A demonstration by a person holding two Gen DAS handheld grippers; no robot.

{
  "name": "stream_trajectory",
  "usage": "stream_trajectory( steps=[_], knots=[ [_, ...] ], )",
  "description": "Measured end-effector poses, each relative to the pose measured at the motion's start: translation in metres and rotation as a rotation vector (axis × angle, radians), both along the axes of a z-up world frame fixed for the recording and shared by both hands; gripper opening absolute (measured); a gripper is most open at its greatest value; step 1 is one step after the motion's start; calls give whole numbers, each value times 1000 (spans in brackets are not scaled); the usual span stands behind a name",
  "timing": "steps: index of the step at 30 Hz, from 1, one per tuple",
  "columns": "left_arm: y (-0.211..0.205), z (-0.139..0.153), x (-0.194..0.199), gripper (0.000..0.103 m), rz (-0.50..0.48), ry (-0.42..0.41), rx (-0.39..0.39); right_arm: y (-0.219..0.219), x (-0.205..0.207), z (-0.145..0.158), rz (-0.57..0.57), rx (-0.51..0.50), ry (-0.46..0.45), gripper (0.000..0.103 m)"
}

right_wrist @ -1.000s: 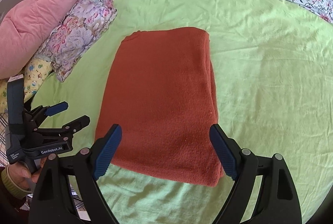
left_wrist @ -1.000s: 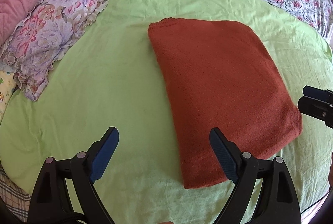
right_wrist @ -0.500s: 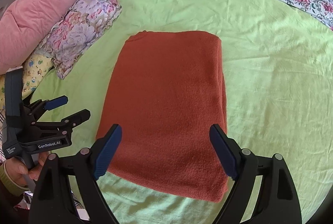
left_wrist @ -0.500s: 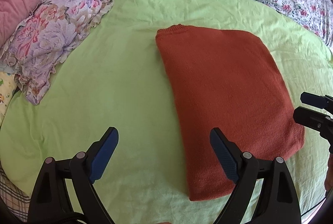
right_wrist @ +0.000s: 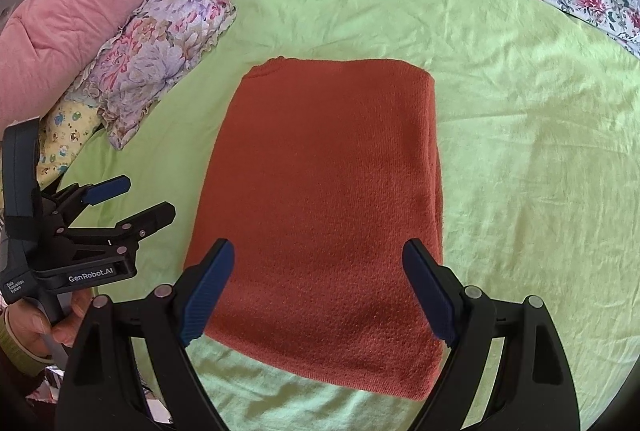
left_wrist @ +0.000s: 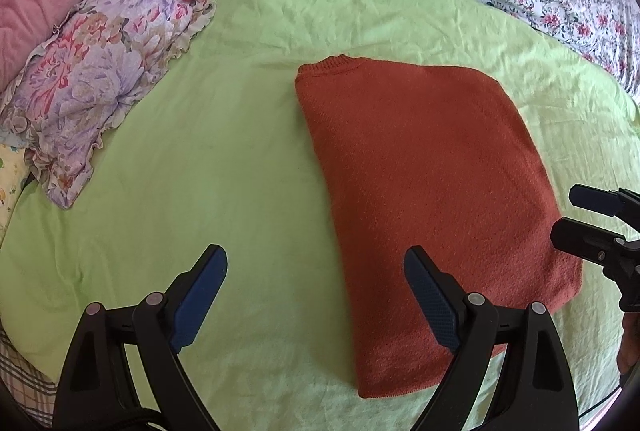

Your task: Fold small clothes

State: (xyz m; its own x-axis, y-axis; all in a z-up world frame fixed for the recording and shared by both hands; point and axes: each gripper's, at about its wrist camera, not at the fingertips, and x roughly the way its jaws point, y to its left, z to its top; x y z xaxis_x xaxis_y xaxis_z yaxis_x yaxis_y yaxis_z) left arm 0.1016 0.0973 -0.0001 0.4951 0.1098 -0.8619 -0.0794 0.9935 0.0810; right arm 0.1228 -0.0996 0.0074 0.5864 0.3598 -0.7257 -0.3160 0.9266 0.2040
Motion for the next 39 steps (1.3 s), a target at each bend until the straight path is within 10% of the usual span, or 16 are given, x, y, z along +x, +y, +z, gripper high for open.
stream_trajectory(
  steps=[39],
  knots=[
    [-6,-3,10,91,-27,19,-16,3,9,-5,-3,-9,12,86]
  ],
)
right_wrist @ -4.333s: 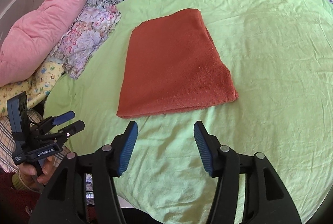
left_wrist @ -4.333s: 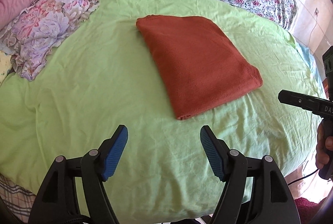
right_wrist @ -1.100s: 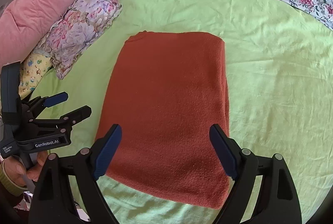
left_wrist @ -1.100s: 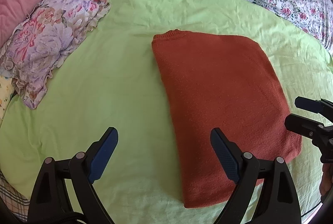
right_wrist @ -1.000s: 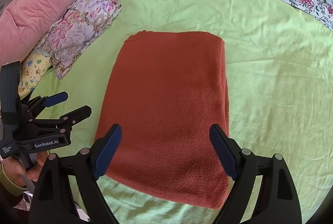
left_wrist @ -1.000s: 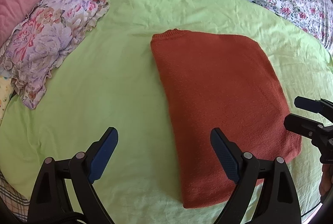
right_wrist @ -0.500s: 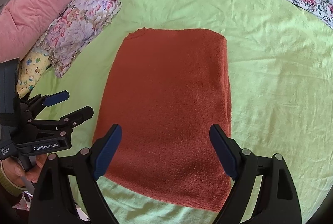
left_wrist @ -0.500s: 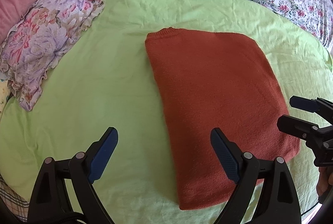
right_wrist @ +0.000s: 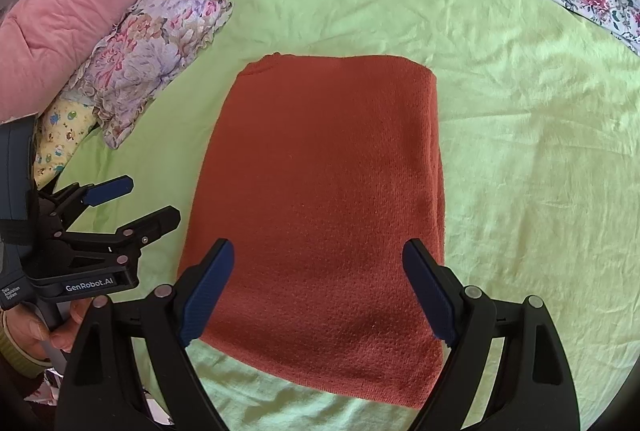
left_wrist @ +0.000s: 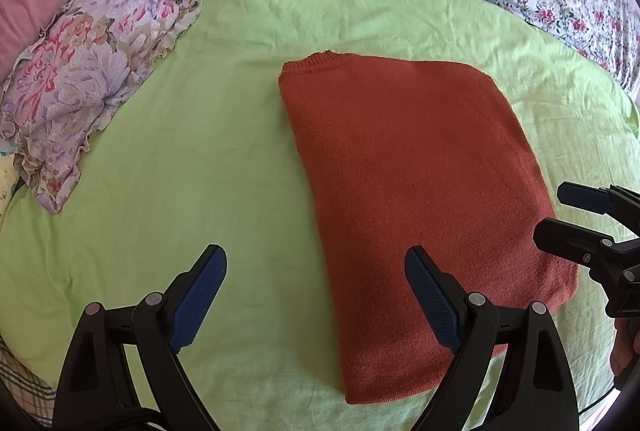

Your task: Fold small clothes

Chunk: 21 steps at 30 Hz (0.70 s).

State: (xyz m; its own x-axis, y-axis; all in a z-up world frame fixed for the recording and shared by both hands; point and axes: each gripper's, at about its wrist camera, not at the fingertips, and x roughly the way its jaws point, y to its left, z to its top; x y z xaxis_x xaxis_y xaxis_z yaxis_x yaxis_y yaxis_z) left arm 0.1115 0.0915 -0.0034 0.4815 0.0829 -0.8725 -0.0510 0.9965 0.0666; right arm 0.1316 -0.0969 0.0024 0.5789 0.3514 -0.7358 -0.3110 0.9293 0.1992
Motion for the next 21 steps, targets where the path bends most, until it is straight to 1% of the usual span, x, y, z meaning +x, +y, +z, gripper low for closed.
stream_trajectory(
  steps=[21],
  knots=[
    [1,0,2,91,3,2,-11,1,6,6,9,-6,-10,86]
  ],
)
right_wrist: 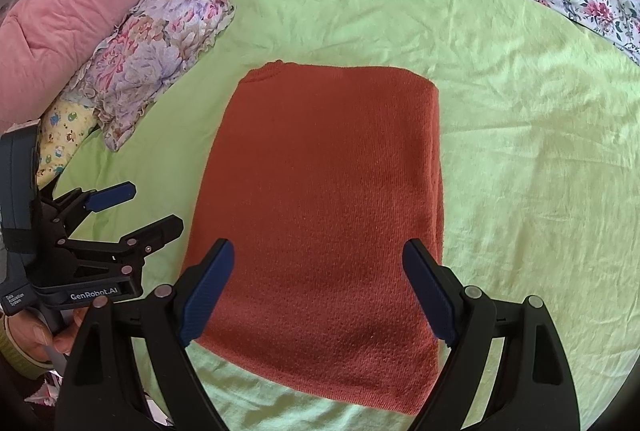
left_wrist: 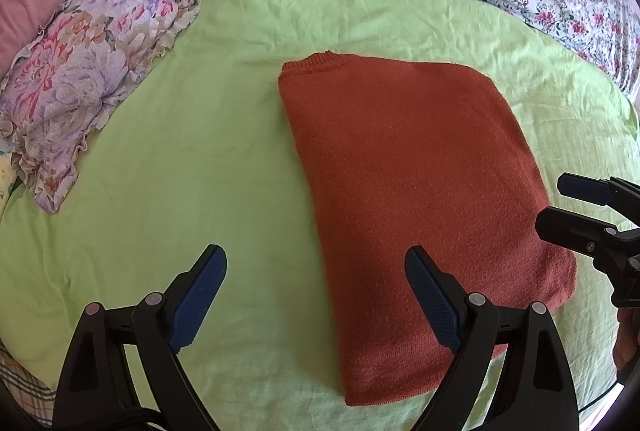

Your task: Fold small clothes

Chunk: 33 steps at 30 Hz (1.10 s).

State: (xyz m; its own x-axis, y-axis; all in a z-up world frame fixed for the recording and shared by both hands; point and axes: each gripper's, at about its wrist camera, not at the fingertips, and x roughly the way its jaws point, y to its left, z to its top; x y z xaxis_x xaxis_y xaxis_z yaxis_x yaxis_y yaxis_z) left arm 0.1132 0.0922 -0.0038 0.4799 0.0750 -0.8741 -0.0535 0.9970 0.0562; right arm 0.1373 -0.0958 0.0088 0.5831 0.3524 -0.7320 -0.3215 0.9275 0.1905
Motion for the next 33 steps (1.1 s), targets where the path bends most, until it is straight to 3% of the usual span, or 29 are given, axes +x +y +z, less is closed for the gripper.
stream_trajectory(
  steps=[33],
  knots=[
    [-1,3,3,91,-4,-5,-1,-1,1,2,7,-10,-4,86]
  ],
)
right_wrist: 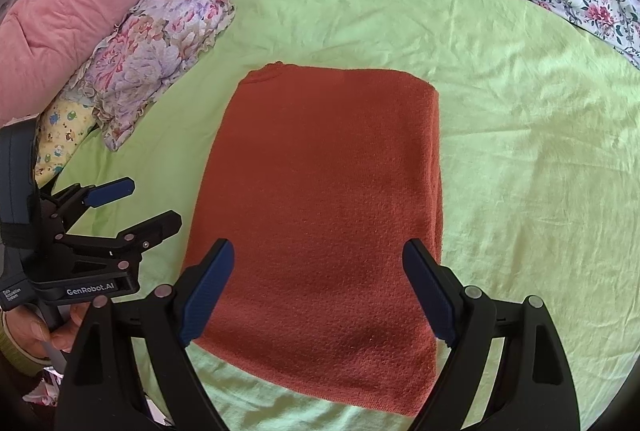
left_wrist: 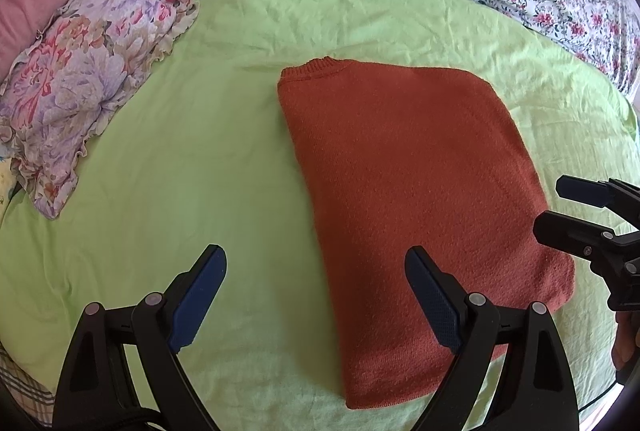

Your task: Fold small clothes

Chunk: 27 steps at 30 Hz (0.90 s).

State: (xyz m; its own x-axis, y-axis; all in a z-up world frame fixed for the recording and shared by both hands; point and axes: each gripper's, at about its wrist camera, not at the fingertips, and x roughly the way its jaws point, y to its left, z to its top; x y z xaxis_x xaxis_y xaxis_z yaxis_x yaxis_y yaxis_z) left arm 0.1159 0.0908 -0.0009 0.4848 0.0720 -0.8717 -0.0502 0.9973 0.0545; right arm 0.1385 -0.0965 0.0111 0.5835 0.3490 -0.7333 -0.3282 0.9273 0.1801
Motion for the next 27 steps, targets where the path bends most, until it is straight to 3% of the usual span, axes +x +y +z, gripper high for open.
stream_trajectory(
  steps=[27],
  knots=[
    [-1,2,3,92,-9,5,-11,-4,1,3,-2,6,2,86]
  ],
)
